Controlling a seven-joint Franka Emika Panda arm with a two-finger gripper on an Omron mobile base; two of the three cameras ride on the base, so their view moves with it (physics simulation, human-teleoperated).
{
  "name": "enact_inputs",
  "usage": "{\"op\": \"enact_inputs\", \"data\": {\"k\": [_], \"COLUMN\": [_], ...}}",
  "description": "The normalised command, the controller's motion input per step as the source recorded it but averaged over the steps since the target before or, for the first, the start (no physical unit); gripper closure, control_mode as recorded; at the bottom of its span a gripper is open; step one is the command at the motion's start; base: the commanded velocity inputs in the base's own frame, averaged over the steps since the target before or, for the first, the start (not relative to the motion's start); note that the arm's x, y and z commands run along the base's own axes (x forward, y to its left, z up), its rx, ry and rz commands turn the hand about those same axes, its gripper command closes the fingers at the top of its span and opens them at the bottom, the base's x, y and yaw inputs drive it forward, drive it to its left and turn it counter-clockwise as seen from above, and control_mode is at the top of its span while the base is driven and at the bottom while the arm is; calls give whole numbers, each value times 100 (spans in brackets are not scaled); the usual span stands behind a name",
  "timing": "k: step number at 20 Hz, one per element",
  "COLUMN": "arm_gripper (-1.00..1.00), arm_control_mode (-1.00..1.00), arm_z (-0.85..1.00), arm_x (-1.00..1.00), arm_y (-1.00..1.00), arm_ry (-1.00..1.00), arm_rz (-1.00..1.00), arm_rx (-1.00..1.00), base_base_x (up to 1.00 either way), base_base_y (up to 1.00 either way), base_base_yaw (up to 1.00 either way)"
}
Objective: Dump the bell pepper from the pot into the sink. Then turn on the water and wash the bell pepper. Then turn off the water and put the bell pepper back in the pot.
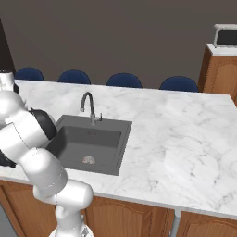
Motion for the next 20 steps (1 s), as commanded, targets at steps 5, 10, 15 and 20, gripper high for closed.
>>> {"op": "enact_inputs", "data": {"k": [5, 10, 15, 20], "arm_gripper": [-100, -100, -100, -100], "arm_control_mode": [-100, -100, -100, -100], "arm_z": [-27, -26, -19, -20], "arm_x": [24, 17, 17, 5], "arm_y": [18, 21, 19, 5], "arm_ry": [0, 0, 0, 0], "arm_rz": [0, 0, 0, 0], "arm_rx": [0, 0, 0, 0], "base_base_x": [0, 0, 0, 0], "base_base_y": [0, 0, 0, 0], "base_base_yaw": [0, 0, 0, 0]}}
